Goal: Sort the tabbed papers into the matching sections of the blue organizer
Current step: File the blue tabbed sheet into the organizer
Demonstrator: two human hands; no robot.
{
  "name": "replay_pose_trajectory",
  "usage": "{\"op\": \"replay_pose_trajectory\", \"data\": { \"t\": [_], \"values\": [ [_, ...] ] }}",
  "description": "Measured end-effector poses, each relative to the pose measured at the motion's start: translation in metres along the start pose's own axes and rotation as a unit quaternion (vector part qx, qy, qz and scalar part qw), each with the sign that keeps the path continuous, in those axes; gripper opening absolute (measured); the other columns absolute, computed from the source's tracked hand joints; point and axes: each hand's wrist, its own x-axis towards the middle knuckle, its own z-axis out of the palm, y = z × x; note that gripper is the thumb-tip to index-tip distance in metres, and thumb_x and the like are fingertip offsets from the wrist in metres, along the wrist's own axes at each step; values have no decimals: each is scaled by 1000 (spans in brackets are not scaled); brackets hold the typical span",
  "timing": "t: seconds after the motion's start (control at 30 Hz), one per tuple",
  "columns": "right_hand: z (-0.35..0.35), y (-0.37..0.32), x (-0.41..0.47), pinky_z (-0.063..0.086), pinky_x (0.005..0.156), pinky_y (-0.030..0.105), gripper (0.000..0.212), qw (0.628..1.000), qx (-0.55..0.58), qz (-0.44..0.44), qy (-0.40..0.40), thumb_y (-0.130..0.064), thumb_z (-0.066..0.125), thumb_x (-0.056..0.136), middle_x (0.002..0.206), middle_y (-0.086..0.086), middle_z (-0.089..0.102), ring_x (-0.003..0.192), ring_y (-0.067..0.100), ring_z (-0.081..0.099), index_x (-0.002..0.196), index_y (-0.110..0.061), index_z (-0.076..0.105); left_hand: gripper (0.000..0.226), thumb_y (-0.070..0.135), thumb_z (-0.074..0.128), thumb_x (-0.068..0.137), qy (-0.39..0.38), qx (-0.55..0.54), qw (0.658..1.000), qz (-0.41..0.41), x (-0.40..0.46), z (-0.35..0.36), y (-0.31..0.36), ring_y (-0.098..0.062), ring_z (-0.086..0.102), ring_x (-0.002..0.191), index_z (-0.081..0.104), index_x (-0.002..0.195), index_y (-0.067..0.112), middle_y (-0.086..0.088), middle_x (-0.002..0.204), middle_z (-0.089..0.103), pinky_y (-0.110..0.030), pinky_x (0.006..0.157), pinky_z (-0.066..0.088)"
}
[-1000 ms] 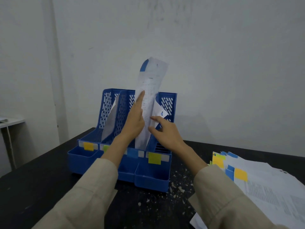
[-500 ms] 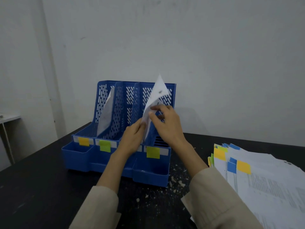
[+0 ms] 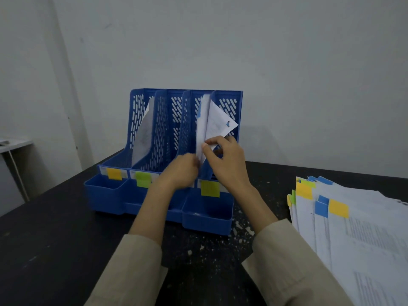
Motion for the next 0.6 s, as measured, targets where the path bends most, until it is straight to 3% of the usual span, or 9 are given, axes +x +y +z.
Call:
{"op": "replay_pose_trajectory", "data": {
  "t": [0.1, 0.27, 0.37, 0.53, 0.6],
  "values": [
    [0, 0, -2, 51, 78, 42, 17, 1000, -9, -6, -9, -28, 60, 90, 103, 7, 53, 84, 20, 58, 99, -14, 66, 28, 6, 36, 95, -58, 4, 998, -17, 1, 6, -2, -21, 47, 66, 50, 72, 0, -11, 72, 53, -33, 62, 37],
    [2, -2, -5, 52, 77, 38, 19, 999, -29, -24, -22, -31, 59, 91, 100, 4, 55, 85, 16, 57, 100, -16, 66, 35, 24, 44, 97, -39, -81, 996, 25, -9, -14, 4, -17, 47, 62, 58, 71, 5, -6, 67, 54, -30, 61, 36],
    [3, -3, -5, 53, 75, 37, 15, 999, -25, -36, -5, -28, 61, 89, 94, 2, 63, 85, 13, 59, 94, -15, 68, 33, 22, 50, 96, -20, -65, 997, 48, -9, -18, 0, -23, 52, 65, 66, 85, -5, -16, 70, 60, -31, 62, 38],
    [7, -4, -8, 55, 74, 28, 10, 998, -9, -42, 36, -16, 66, 86, 87, 4, 70, 79, 11, 63, 93, -9, 68, 36, 18, 52, 95, -59, -18, 998, 13, -8, -13, -7, -16, 40, 57, 58, 70, -7, -11, 62, 48, -29, 57, 31],
    [10, -5, -9, 56, 73, 26, 13, 998, -3, -43, 43, -15, 68, 84, 87, 6, 71, 78, 11, 65, 94, -7, 69, 34, 16, 48, 97, -68, 0, 998, 3, -6, -10, -8, -21, 46, 62, 62, 78, -9, -16, 69, 54, -31, 61, 36]
  ]
}}
